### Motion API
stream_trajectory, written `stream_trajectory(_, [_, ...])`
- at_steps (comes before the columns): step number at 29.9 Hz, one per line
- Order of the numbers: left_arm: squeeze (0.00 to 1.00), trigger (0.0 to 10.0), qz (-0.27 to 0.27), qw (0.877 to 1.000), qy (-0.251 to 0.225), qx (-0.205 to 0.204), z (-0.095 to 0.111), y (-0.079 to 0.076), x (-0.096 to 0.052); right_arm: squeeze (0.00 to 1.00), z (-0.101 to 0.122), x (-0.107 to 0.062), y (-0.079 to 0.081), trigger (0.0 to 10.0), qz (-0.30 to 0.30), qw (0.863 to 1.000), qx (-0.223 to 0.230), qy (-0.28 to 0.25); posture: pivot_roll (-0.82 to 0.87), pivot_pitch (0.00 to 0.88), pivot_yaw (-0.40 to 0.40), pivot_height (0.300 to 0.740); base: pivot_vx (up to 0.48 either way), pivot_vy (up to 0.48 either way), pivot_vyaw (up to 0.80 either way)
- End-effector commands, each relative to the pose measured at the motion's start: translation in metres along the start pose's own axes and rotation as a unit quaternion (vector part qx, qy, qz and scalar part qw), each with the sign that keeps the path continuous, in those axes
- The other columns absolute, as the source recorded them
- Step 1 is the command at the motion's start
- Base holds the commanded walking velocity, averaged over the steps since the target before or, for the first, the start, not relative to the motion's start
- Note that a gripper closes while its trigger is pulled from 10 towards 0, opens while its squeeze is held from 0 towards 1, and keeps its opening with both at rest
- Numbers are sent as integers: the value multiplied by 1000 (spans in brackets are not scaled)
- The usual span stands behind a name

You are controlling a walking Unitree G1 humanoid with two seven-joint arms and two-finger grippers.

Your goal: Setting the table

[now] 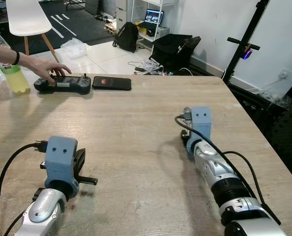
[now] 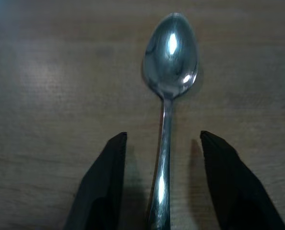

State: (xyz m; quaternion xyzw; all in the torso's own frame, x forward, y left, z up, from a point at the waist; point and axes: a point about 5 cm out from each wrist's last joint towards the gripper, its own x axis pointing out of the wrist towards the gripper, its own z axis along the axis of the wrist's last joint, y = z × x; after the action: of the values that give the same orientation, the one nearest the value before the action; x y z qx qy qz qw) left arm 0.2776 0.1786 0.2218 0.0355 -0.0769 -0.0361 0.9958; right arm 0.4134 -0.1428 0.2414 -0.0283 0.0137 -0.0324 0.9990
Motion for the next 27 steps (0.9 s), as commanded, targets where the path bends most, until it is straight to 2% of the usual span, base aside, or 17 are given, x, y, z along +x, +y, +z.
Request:
stream_trajectory(1, [0,10000,-4,1000,7,-2,-3,-2,-1,894,0,-3,-3,10000,-8,1000,12,-12,178,293,-10,740,0,0,0])
stream_trajectory(2, [0,10000,-4,1000,7,-2,-3,-2,-1,894,0,-3,-3,10000,-8,1000,12,-12,178,293,-10,740,0,0,0])
stream_trajectory(3, [0,10000,-4,1000,7,-2,-3,-2,-1,0,4,-4,-3,10000,-6,1000,16,-23,174,287,-8,740,0,0,0])
stream_trajectory(4, [0,10000,-5,1000,6,-3,-3,-3,0,0,13,-8,-5,10000,-3,999,15,-47,174,287,-8,740,0,0,0])
stream_trajectory(8, [0,10000,-7,1000,5,-5,-3,-3,1,0,19,-12,-8,10000,-3,998,11,-63,168,279,-6,740,0,0,0])
stream_trajectory(13, [0,10000,-10,1000,2,-6,-3,-5,4,0,29,-26,-12,10000,8,994,-1,-108,158,265,-7,740,0,0,0])
stream_trajectory(17, [0,10000,-15,1000,-2,-9,-3,-7,7,0,5,-24,-6,10000,18,998,-15,-57,148,250,0,740,0,0,0])
stream_trajectory(18, [0,10000,-15,1000,-2,-9,-3,-7,7,0,5,-24,-6,10000,18,998,-15,-57,148,250,0,740,0,0,0])
stream_trajectory(19, [0,10000,-17,1000,-3,-9,-2,-7,8,0,-2,-20,-2,10000,10,999,3,-37,149,249,2,740,0,0,0])
stream_trajectory(22, [0,10000,-18,1000,-3,-9,-1,-7,9,0,-4,-14,5,10000,6,1000,19,-24,155,250,7,740,0,0,0])
stream_trajectory(23, [0,10000,-19,1000,-4,-8,-1,-8,10,0,-3,-8,12,10000,-3,1000,26,-15,165,255,5,740,0,0,0])
stream_trajectory(27, [0,10000,-19,1000,-5,-8,1,-9,9,0,0,-3,15,10000,-21,999,27,-12,177,264,-3,740,0,0,0])
